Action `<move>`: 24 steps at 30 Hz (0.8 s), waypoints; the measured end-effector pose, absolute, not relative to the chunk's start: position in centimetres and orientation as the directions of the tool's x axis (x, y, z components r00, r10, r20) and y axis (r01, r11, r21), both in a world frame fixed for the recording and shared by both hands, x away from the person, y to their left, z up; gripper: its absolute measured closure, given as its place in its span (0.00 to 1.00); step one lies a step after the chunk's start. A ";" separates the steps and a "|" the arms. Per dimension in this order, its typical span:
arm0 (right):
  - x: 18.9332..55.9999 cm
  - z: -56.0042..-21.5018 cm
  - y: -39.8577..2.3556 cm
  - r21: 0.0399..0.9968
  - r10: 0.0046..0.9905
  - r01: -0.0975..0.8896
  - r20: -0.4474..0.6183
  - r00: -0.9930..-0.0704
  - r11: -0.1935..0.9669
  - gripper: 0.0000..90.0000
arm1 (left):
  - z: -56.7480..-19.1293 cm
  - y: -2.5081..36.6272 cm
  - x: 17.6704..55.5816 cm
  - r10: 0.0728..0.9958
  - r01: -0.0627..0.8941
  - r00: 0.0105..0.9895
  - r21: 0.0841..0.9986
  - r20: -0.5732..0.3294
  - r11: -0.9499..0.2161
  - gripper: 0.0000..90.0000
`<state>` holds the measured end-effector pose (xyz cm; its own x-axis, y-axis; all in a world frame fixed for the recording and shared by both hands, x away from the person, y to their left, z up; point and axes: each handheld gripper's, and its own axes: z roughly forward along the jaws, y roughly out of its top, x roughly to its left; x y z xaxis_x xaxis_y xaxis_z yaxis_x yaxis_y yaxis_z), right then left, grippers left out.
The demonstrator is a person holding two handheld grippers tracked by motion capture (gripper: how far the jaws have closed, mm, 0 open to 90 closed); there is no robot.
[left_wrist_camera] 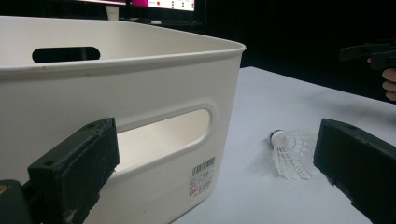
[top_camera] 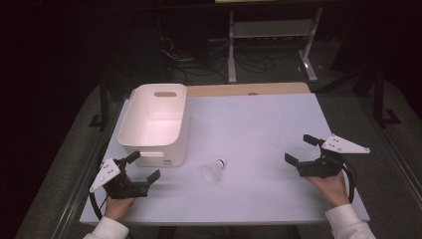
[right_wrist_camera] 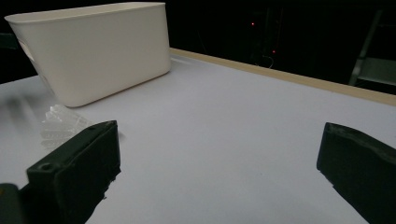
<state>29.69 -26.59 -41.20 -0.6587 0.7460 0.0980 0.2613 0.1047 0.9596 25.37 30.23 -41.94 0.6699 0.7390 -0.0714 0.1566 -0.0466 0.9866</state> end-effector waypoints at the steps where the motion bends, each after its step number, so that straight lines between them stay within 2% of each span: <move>1: 29.7 -41.3 -26.5 0.957 0.745 0.271 0.105 -0.659 0.105 0.00 | -41.9 30.3 25.4 0.740 0.157 0.669 0.986 -0.072 -0.047 0.00; 24: 29.9 -41.6 -26.1 0.944 0.742 0.301 0.106 -0.662 0.134 0.00 | -41.9 30.3 25.3 0.742 0.159 0.666 0.986 -0.070 -0.050 0.00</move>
<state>29.90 -26.09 -41.60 -0.6621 0.7419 0.1057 0.3007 0.1339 0.9443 25.28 30.27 -41.90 0.6663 0.7424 -0.0696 0.1592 -0.0505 0.9860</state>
